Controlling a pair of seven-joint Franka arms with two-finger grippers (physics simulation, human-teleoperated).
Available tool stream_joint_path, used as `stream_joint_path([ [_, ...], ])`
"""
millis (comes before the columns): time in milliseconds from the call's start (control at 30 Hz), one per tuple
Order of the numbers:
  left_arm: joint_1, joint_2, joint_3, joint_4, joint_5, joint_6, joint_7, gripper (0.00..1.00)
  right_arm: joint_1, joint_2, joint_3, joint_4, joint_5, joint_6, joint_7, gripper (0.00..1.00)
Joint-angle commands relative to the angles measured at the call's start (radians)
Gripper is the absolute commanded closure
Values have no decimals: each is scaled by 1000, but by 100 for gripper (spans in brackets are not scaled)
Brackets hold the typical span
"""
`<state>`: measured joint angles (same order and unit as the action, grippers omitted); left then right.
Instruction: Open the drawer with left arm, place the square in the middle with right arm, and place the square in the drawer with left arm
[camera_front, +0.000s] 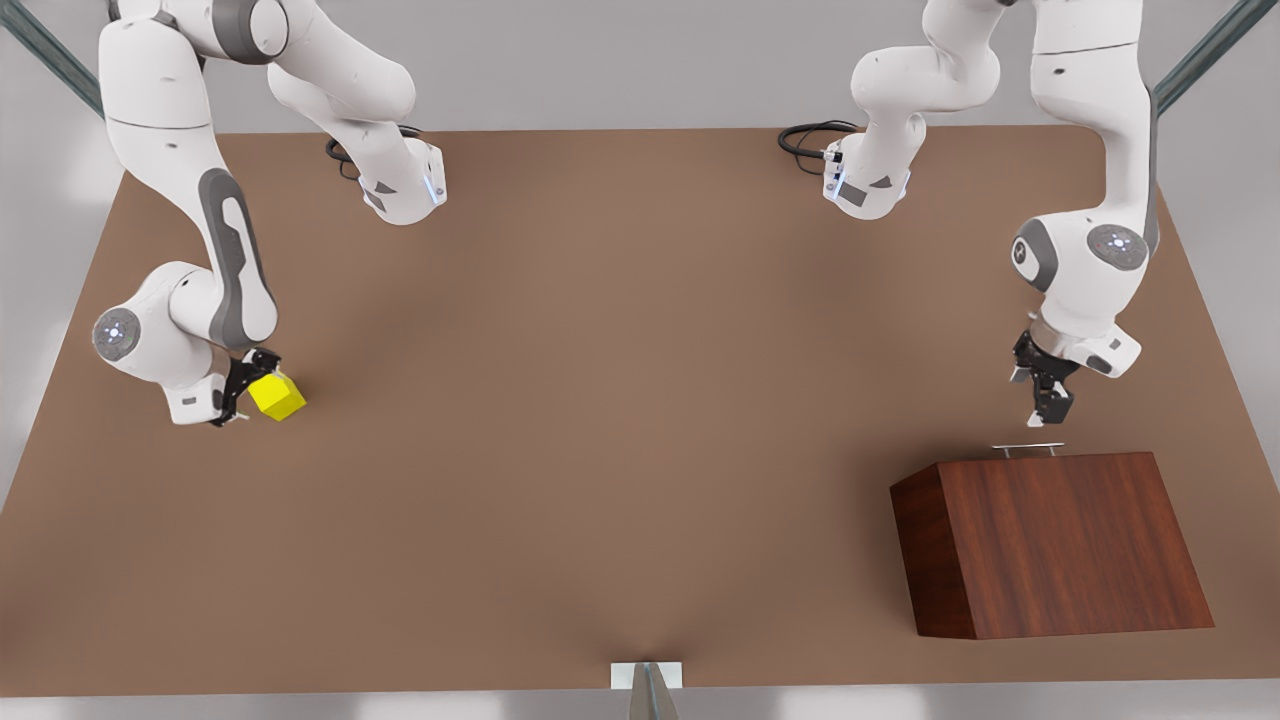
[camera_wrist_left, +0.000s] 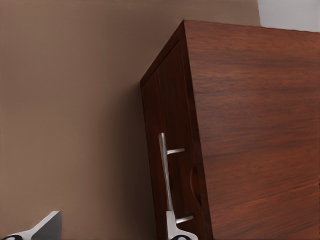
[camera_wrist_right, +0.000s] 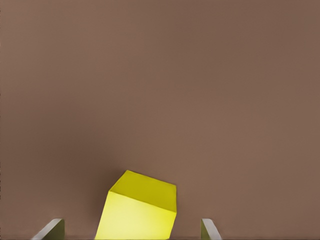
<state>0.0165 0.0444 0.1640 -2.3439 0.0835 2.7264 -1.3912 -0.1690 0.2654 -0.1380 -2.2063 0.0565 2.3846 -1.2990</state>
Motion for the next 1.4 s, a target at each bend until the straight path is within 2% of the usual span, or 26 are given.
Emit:
stream_joint_path([
  [0, -29, 3, 0, 0, -1, 3, 0, 0, -1, 0, 0, -6, -1, 7, 0, 0],
  [300, -18, 97, 19, 8, 4, 107, 0, 0, -18, 43, 0, -73, 5, 117, -20, 0],
  [667, 0, 132, 46, 49, 8, 128, 6, 0, -40, 84, -2, -147, 3, 249, -20, 0],
  [700, 0, 134, 46, 51, 8, 128, 6, 0, -40, 84, -2, -147, 3, 251, -20, 5],
  [733, 2, 143, 46, 57, 8, 128, 4, 0, -40, 86, -2, -147, 3, 249, -20, 17],
  [800, 2, 157, 46, 69, 8, 128, 4, 0, -40, 84, 0, -145, 5, 249, -20, 29],
  [900, 2, 169, 46, 84, 8, 128, 3, 0, -38, 83, 0, -144, 5, 245, -19, 32],
  [933, 2, 169, 46, 86, 8, 130, 3, 0, -38, 83, 0, -144, 5, 245, -19, 39],
  [1000, 2, 175, 45, 86, 10, 130, 3, 0, -38, 78, 0, -144, 5, 240, -19, 46],
  [1133, 0, 180, 43, 84, 13, 128, 3, 0, -34, 66, 2, -144, 5, 235, -19, 49],
  [1233, 0, 192, 40, 81, 12, 124, 3, 0, 5, 3, 9, -142, 6, 180, 53, 49],
  [1300, 0, 193, 37, 80, 12, 116, 1, 0, 121, -41, 15, -138, 6, 163, 132, 49],
  [1367, -1, 193, 35, 78, 12, 115, 0, 0, 296, -84, 72, -127, 6, 162, 371, 49],
])
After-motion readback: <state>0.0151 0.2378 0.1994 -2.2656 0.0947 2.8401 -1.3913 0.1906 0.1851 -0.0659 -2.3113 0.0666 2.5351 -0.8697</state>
